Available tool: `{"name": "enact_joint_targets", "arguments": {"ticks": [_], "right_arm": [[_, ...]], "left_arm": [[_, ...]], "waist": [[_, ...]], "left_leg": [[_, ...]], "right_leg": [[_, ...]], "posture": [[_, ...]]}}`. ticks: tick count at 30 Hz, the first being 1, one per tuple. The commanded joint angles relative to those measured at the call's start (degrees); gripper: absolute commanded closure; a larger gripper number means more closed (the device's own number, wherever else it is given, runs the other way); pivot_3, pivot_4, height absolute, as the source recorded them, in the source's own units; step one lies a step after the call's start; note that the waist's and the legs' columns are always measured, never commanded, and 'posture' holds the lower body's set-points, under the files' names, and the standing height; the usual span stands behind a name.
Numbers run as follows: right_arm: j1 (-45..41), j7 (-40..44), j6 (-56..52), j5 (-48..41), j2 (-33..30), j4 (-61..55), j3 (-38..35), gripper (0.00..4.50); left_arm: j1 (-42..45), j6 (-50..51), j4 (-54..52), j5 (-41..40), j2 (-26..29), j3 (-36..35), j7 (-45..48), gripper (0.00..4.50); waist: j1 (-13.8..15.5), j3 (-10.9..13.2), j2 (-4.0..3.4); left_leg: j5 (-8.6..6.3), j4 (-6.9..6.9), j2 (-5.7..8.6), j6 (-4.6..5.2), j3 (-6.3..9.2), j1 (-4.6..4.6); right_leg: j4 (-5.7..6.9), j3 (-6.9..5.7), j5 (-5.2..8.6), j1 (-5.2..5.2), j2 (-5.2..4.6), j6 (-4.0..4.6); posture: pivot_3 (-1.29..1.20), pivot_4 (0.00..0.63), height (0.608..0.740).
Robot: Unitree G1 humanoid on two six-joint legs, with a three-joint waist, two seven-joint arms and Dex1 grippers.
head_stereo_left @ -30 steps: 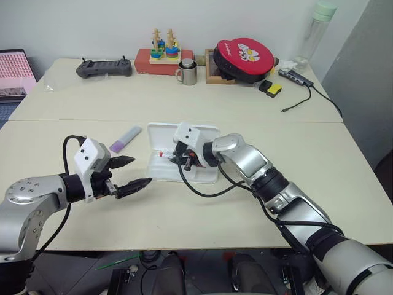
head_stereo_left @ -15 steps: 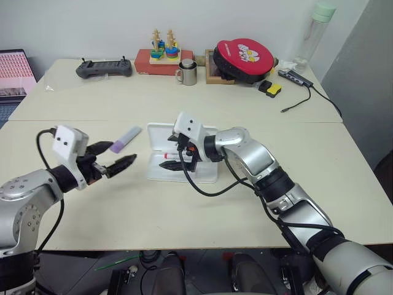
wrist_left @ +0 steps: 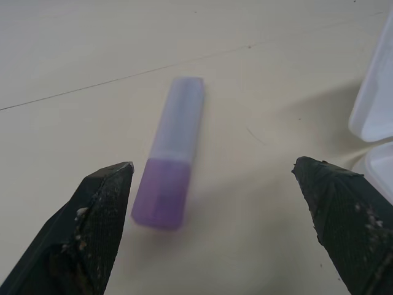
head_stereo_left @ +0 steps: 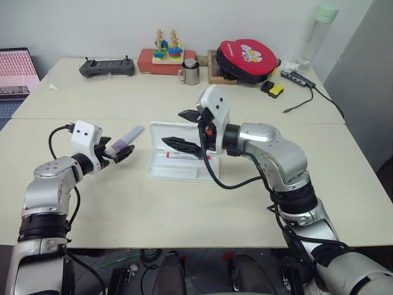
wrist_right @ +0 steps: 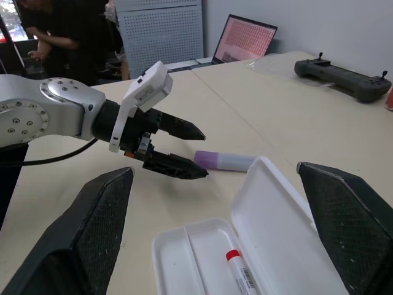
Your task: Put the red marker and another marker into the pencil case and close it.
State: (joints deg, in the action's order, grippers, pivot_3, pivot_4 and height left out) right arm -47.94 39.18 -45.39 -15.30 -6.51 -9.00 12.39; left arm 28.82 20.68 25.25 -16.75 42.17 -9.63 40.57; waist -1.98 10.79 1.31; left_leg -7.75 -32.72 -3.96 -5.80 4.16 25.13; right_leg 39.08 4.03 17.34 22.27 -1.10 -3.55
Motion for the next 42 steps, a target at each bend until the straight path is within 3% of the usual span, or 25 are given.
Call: {"name": "enact_joint_targets", "arguments": {"ticks": [1,5,11,12,27,32,37,40,42], "right_arm": [[0.8,-1.8,-0.6,-1.2,-0.3,-3.8,-0.8,0.02],[1.3,-3.0,-1.0,-1.5,-0.4,-4.4,-0.9,0.02],[1.3,-3.5,-1.2,-3.0,-1.0,-5.2,-1.3,0.02],[1.3,-3.6,-1.2,-3.1,-1.1,-5.1,-1.2,0.00],[1.7,-3.0,-0.7,-4.9,-3.3,-5.2,-1.4,0.00],[2.1,-2.6,-0.3,-5.5,-4.6,-5.6,-1.8,0.00],[3.7,-0.1,0.5,-7.5,-7.7,-8.2,-3.1,0.00],[5.7,2.8,-0.3,-10.1,-11.5,-11.7,-4.7,0.00],[7.3,5.4,-0.2,-12.0,-14.3,-14.4,-5.2,0.00]], "left_arm": [[5.5,-4.3,9.8,4.2,-0.1,1.5,-0.8,0.00],[8.1,-4.5,17.1,7.2,-0.2,4.2,0.8,0.00],[8.0,-2.8,18.3,8.4,-0.2,5.0,2.0,0.00],[8.3,-2.9,18.6,8.2,-0.4,4.4,1.5,0.37],[8.8,-2.7,18.7,6.2,-2.2,0.2,-2.9,3.30],[9.7,1.1,17.1,0.7,-4.1,-5.7,-5.5,3.30],[8.9,1.2,-0.1,-10.2,-6.1,-11.1,1.9,3.30],[5.4,3.3,-15.8,-16.7,-4.1,-8.2,14.1,3.30],[5.2,4.1,-18.9,-18.2,-2.7,-7.5,17.6,3.30]], "waist": [[0.0,0.0,0.00],[-0.1,0.0,0.00],[-0.2,0.0,0.00],[-0.2,0.0,0.00],[-0.4,0.0,0.00],[-0.4,0.0,0.00],[-0.1,0.0,0.05],[0.2,0.0,0.06],[0.2,0.0,0.06]], "left_leg": [[0.00,0.01,0.01,0.00,0.00,0.00],[0.00,0.02,0.01,0.00,0.00,0.01],[0.00,0.00,0.00,0.00,0.02,-0.01],[0.00,-0.01,0.00,0.00,0.02,-0.01],[0.01,-0.05,0.00,0.01,0.02,-0.09],[0.01,-0.06,0.00,0.01,0.02,-0.09],[0.02,-0.05,0.00,0.01,0.04,0.02],[0.02,-0.06,0.00,-0.01,0.14,0.21],[0.02,-0.05,0.09,-0.02,0.14,0.24]], "right_leg": [[0.02,0.00,0.00,0.00,0.00,0.00],[0.00,0.00,0.01,0.00,0.00,0.00],[0.04,-0.01,0.00,-0.04,0.00,0.00],[0.04,-0.01,0.00,-0.05,0.00,0.00],[0.18,0.00,0.02,-0.05,0.00,-0.05],[0.21,0.00,0.03,-0.05,0.00,-0.05],[0.18,-0.02,0.00,-0.01,0.00,0.00],[0.02,-0.13,-0.02,0.00,-0.01,0.00],[-0.06,-0.13,-0.03,-0.03,-0.10,-0.01]], "posture": [[0.00,0.150,0.740],[0.00,0.150,0.740],[0.00,0.150,0.740],[0.00,0.150,0.740],[0.00,0.150,0.740],[0.00,0.150,0.740],[0.00,0.150,0.740],[0.00,0.150,0.740],[0.00,0.150,0.740]]}}
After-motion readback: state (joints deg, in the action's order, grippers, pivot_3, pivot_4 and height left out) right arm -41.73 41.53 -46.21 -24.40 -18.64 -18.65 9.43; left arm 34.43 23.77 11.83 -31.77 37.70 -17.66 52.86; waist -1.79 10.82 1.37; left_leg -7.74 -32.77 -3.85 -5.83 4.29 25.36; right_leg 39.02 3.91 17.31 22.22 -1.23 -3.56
